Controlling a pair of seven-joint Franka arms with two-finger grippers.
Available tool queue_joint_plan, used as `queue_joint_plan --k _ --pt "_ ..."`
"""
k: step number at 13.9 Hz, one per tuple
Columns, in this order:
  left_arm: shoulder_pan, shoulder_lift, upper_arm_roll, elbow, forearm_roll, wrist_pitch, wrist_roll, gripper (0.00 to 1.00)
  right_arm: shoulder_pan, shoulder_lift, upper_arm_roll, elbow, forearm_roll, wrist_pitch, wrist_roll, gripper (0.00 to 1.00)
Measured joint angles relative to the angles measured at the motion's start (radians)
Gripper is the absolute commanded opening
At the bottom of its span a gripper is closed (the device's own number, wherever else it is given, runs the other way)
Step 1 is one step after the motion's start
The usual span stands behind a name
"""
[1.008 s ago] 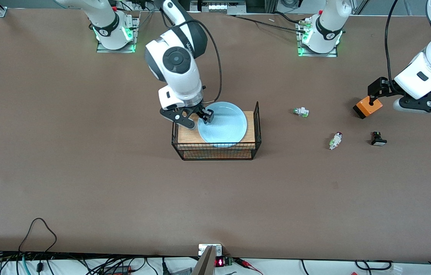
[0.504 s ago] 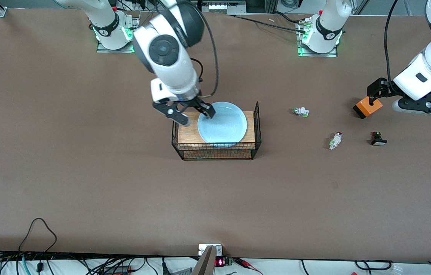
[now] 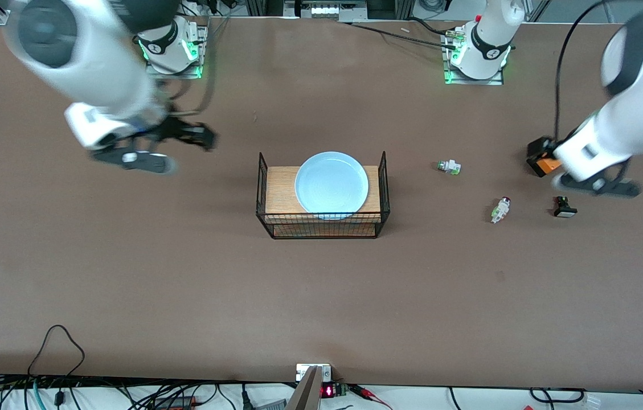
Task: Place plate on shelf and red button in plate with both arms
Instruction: 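Withdraw the right gripper while the left gripper grasps the white-green switch, then carry the white-green switch with the left gripper over the plate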
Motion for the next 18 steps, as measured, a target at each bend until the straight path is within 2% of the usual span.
queue_joint_plan --k 2,6,10,11,14,16,18 --pt "0.010 0.106 0.001 -0.003 0.000 0.053 0.029 1.00 -0.066 -0.015 -0.002 0.000 -0.064 -0.003 -0.232 1.00" --pt "0.033 0.258 0.003 -0.044 0.000 0.242 0.112 1.00 -0.214 -0.022 -0.004 0.000 -0.086 -0.002 -0.481 1.00" --pt "0.035 0.293 0.002 -0.211 0.003 0.517 0.125 1.00 -0.346 -0.040 0.002 -0.034 -0.091 0.006 -0.558 1.00" --pt "0.035 0.298 0.002 -0.241 0.003 0.560 0.139 1.00 -0.372 -0.055 0.024 -0.060 -0.105 0.008 -0.560 1.00" --pt "0.036 0.325 0.003 -0.275 0.003 0.623 0.208 1.00 -0.493 -0.109 0.190 -0.162 -0.176 0.043 -0.557 1.00" --pt "0.042 0.350 0.005 -0.276 0.004 0.635 0.246 0.92 -0.521 -0.136 0.231 -0.209 -0.181 0.079 -0.552 1.00" --pt "0.058 0.366 0.007 -0.276 0.004 0.671 0.302 0.61 -0.531 -0.146 0.236 -0.230 -0.177 0.119 -0.551 1.00"
